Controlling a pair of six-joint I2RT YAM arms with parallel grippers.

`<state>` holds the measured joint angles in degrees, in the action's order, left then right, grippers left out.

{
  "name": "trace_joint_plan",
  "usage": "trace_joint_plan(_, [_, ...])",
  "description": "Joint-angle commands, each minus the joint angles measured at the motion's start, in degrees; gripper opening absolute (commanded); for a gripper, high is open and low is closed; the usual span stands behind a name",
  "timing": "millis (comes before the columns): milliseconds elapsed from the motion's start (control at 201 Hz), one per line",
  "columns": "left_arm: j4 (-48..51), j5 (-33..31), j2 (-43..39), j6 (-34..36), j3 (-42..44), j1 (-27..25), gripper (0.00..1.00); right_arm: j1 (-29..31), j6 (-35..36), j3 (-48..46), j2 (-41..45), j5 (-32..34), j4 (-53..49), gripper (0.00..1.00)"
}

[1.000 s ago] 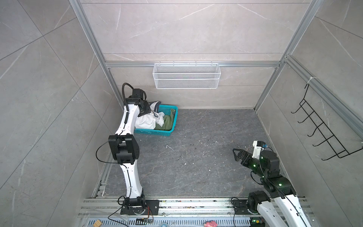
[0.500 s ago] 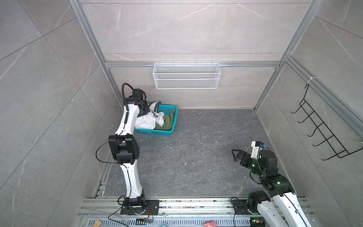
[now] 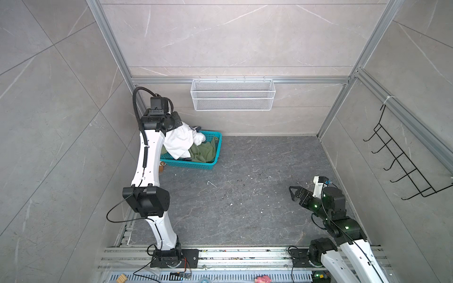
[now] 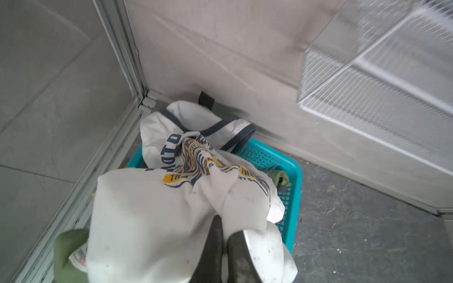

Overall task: Fold and stack the tank tops
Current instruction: 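Lift the white tank top high out of the basket with the left gripper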

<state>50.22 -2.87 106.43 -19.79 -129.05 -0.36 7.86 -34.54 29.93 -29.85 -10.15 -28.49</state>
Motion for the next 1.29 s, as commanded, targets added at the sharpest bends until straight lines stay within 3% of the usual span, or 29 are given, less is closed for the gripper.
trace_joint_plan(0, [-3.26, 0.82, 1.16, -0.25, -3.59, 0.24, 0.07, 0.16, -1.03, -1.0, 0.48, -0.75, 0.89, 0.98])
trace_joint_plan(139, [3.23, 1.1, 8.93, -0.17, -8.89, 0.54, 0.05, 0.16, -1.08, -1.04, 1.15, -1.19, 0.42, 0.98])
trace_joint_plan(279, [4.04, 2.72, 11.08, -0.86, -13.18, 0.38, 0.05, 0.17, -0.19, -0.79, 2.23, -0.75, -1.31, 0.98])
trace_joint_plan(563, [0.41, 5.12, 1.21, -1.69, -15.78, -3.0, 0.01, 0.2, 0.09, 0.18, 2.61, 0.39, -2.42, 0.98])
trace_joint_plan(747, [-3.58, 3.99, -7.04, 0.7, -12.99, -13.21, 0.0, 0.14, 1.89, 3.63, 1.64, 2.29, -4.44, 0.98])
trace_joint_plan(986, [-4.26, 2.07, -8.8, 3.71, -13.75, -33.4, 0.0, 0.19, 4.06, 12.01, -0.11, 5.37, -10.03, 0.98])
trace_joint_plan(1110, [-4.2, -1.96, -9.46, 6.51, -13.3, -43.59, 0.0, 0.15, 5.31, 15.72, -0.39, 7.07, -12.23, 0.98])
trace_joint_plan(1215, [-4.08, -5.48, -9.84, 9.08, -13.16, -46.98, 0.0, 0.16, 5.72, 16.9, -0.77, 6.98, -12.32, 0.98])
trace_joint_plan(1289, [-3.66, -12.79, -9.53, 11.53, -13.01, -46.84, 0.0, 0.23, 5.42, 16.95, -1.24, 6.17, -11.75, 0.98])
